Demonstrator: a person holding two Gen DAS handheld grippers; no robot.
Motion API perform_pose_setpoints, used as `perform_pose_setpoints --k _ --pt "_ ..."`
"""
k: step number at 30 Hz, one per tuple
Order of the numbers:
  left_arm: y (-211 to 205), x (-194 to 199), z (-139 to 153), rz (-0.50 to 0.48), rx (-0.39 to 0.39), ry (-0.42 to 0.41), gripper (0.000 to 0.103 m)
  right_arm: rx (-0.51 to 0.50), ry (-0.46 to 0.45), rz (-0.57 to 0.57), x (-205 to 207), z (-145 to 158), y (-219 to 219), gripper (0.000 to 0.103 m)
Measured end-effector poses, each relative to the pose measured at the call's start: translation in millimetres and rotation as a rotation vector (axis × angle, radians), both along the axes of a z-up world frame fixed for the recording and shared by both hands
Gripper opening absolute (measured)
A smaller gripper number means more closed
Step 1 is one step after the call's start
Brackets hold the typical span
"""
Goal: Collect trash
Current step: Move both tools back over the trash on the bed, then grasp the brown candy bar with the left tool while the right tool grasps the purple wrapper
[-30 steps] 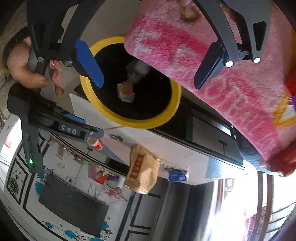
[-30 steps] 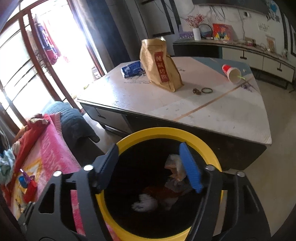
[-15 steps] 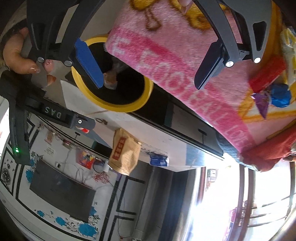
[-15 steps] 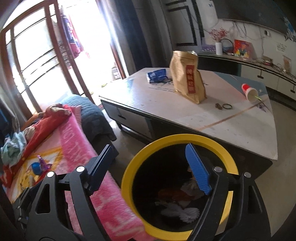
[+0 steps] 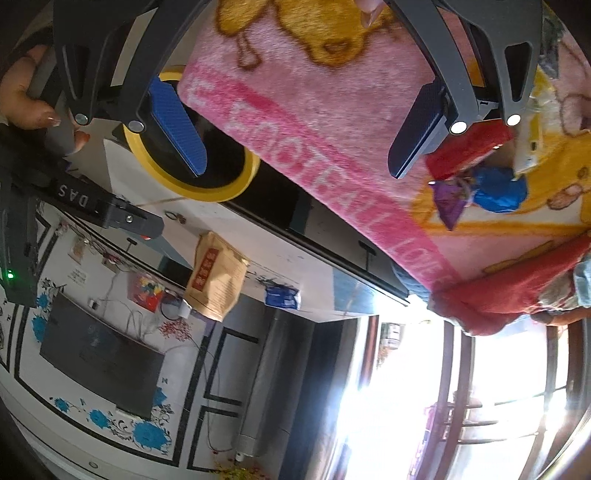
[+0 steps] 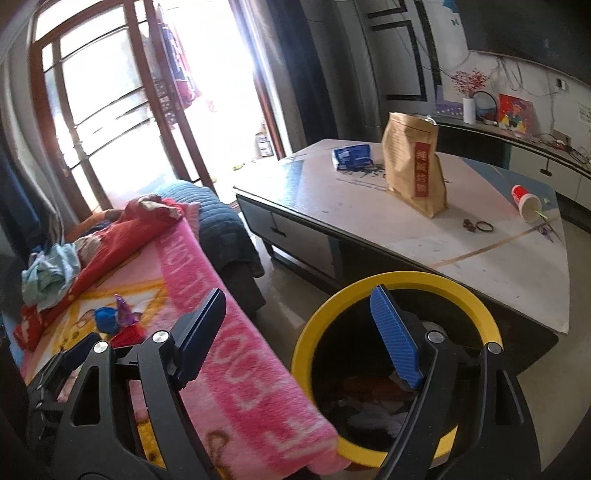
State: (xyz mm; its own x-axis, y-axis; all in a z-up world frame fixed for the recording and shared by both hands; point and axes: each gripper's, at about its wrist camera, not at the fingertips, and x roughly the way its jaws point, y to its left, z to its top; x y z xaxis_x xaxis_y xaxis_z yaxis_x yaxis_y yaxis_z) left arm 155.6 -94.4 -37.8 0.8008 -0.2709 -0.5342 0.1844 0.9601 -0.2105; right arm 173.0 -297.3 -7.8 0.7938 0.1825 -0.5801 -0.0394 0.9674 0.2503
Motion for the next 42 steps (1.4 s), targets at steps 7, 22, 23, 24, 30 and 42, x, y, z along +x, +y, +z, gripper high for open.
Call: perform_pose_setpoints --k 7,22,23,24,30,42 --pt "27.1 -8.8 3.2 0.056 0.002 -0.012 0.096 0.003 -0.009 0.064 -4.2 3.9 24.8 0.072" --pt "107.2 -24.0 8.6 0.237 -0.016 -0.022 0.096 0.012 0.019 0.245 -1.8 2.3 97.7 0.072" --pt "111.8 -24.3 8.7 0.247 -0.016 -0.022 0.096 0.022 0.023 0.260 -0.5 2.2 102.8 0.072" --pt "118.7 -25.7 8.5 0.263 -0.016 -0.023 0.096 0.028 0.025 0.268 0.3 1.7 107.6 0.072" --pt "151.0 -33.5 6.6 0.332 -0.024 -0.022 0.096 0.023 0.036 0.328 6.0 -3.0 141.9 0.072" --pt "220.0 -44.6 -7.9 0.485 -0.045 0.013 0.096 0.014 0.066 0.393 42.5 -16.3 200.3 0.072"
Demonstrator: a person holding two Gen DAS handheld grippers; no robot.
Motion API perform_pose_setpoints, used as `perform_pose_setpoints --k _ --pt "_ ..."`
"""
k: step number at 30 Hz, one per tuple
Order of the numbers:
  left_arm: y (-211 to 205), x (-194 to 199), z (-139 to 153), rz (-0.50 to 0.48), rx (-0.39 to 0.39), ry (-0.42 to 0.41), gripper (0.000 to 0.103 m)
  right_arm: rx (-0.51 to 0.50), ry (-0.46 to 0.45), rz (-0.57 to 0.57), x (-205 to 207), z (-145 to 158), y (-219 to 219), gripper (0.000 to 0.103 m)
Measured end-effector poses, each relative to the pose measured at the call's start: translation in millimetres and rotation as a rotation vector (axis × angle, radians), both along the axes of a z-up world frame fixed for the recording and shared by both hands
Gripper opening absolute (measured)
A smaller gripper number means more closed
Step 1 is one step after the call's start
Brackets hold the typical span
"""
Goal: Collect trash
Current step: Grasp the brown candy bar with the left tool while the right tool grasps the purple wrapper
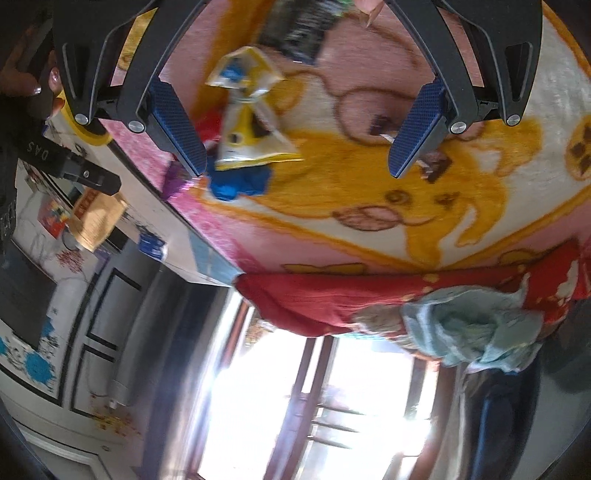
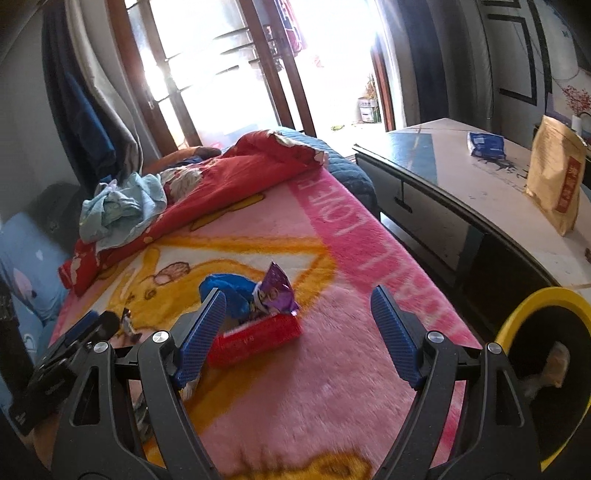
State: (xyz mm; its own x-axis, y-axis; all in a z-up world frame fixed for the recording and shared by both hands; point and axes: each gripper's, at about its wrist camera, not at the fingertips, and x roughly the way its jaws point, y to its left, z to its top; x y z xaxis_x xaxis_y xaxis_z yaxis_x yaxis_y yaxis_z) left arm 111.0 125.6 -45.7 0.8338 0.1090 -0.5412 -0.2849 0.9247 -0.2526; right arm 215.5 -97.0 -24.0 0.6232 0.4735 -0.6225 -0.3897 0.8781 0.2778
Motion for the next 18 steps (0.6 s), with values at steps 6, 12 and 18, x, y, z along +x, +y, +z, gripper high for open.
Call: perform_pose_setpoints --k 6,12,18 --pt "41.3 -1.9 -13.5 0.088 -0.037 0.041 0.096 -0.010 0.045 0.025 25.1 -15.1 22.7 0.067" --pt "71.4 3.3 -31.3 0.147 -0.093 0.096 0.096 -0.015 0.088 0.042 42.4 -26.8 36.8 0.061" --pt "87.0 10.5 -53.5 0.172 -0.199 0.156 0.085 -0.003 0.126 0.061 54.2 -32.8 40.4 0.048"
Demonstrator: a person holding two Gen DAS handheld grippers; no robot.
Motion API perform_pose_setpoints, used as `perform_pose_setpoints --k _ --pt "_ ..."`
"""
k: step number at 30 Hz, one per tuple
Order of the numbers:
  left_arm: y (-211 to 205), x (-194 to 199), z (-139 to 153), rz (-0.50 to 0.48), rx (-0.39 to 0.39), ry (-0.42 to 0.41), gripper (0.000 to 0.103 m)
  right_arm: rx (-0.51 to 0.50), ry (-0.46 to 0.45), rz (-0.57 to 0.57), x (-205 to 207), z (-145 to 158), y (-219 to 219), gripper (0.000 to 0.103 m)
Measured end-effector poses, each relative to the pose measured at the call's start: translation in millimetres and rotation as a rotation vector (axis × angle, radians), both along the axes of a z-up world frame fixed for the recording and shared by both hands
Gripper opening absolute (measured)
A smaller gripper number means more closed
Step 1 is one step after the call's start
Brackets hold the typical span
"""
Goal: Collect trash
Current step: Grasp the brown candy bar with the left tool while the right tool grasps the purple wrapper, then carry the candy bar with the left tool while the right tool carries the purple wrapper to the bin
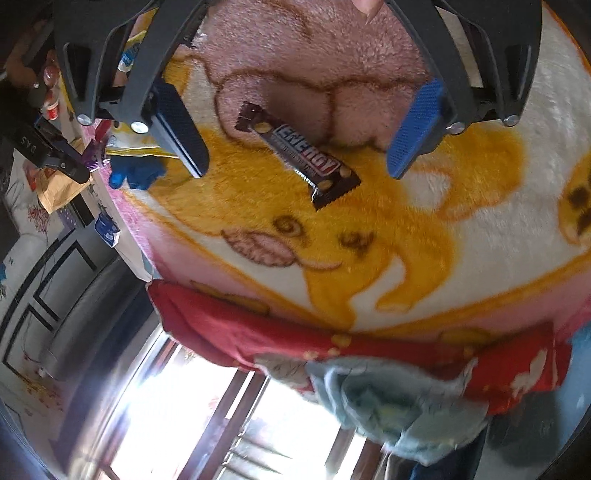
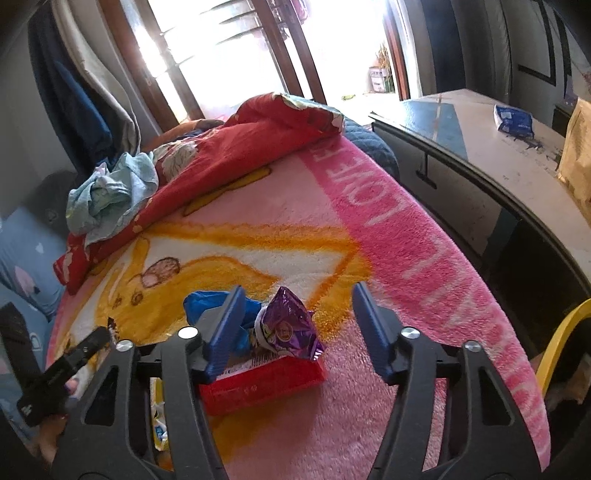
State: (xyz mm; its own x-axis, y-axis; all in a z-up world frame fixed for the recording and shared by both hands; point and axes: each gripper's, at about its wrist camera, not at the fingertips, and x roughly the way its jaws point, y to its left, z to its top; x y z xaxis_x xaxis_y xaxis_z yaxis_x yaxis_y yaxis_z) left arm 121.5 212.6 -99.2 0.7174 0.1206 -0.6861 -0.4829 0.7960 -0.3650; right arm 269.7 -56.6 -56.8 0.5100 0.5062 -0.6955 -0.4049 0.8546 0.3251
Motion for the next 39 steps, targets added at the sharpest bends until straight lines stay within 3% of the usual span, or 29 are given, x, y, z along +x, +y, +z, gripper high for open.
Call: perform_pose_setpoints --k 4,7,10,11,23,32,39 --pt "1.3 3.2 -5.3 0.022 0.007 0.032 0.062 0.007 0.036 0.024 3.4 -6.2 0.5 0.022" --pt "2.8 4.4 -5.8 0.039 0.023 0.051 0.044 0.011 0.041 0.028 0.5 -6.9 -0.5 0.018" --pt "4.6 2.4 -4.1 0.036 0.026 0.053 0.033 0.007 0.032 0.034 -4.1 -3.6 -1.8 0.017" --pt "3.9 2.0 -2.9 0.030 0.030 0.053 0.020 0.006 0.026 0.034 -6.1 -2.0 -2.7 0.017" --pt "-22.9 0.4 28.4 -0.057 0.061 -0.018 0.019 0.012 -0.050 0.016 -29.4 25.3 -24.5 0.016" --pt "-68.9 6.1 67.5 -0.174 0.095 -0.097 0.019 0.049 -0.093 0.017 -47.7 48.5 -47.2 0.016" --pt "-109.4 17.3 81.3 -0.266 0.100 -0.138 0.019 0.079 -0.110 -0.003 -54.5 59.5 -71.7 0.015"
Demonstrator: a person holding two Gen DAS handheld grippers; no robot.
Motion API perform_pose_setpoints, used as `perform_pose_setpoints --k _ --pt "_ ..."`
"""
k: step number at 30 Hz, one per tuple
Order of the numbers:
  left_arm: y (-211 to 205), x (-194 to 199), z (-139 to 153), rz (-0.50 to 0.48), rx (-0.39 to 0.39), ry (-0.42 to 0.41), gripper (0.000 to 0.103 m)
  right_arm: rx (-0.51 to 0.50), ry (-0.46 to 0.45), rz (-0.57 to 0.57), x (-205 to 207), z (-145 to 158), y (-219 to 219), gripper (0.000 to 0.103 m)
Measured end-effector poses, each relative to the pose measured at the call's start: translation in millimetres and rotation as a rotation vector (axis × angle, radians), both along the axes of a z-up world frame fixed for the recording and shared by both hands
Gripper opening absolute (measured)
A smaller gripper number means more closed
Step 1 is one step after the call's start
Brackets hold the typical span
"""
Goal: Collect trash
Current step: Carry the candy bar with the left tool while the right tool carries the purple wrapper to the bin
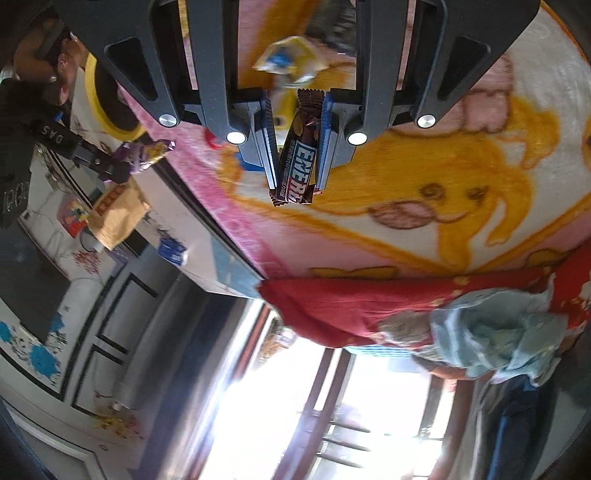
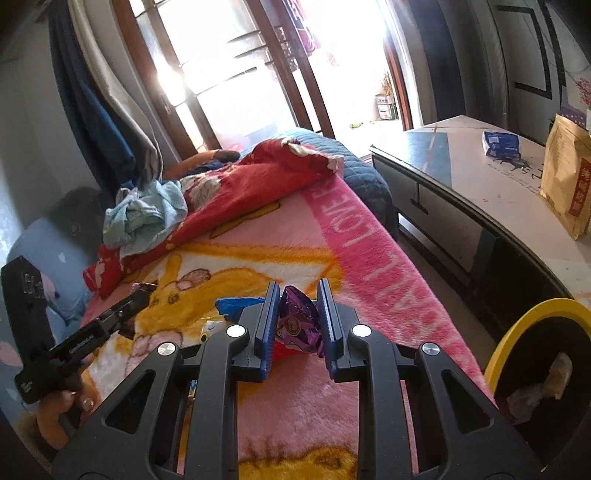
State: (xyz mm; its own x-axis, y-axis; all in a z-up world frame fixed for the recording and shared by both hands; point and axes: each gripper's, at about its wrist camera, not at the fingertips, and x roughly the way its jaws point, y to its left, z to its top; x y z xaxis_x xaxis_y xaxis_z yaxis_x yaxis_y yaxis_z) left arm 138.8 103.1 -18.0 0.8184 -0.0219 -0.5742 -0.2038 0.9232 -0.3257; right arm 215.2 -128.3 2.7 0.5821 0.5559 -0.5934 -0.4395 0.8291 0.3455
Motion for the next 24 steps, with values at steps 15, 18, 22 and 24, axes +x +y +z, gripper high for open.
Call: perform_pose_setpoints --k 15,18,22,24 --pt "-85.9 17.1 14.8 -0.178 0.038 -0.029 0.019 0.037 -0.020 -0.091 -11.3 6.6 -62.1 0.015" --pt "-102.0 20.2 16.0 -0.212 0.045 -0.033 0.019 0.043 -0.019 -0.118 -12.2 5.8 -74.2 0.015" --pt "-121.3 23.0 16.0 -0.261 0.055 -0.034 0.019 0.052 -0.016 -0.161 -13.9 3.7 -91.6 0.015" --pt "-130.1 25.2 15.5 -0.287 0.059 -0.033 0.019 0.054 -0.017 -0.185 -15.1 3.0 -100.8 0.015"
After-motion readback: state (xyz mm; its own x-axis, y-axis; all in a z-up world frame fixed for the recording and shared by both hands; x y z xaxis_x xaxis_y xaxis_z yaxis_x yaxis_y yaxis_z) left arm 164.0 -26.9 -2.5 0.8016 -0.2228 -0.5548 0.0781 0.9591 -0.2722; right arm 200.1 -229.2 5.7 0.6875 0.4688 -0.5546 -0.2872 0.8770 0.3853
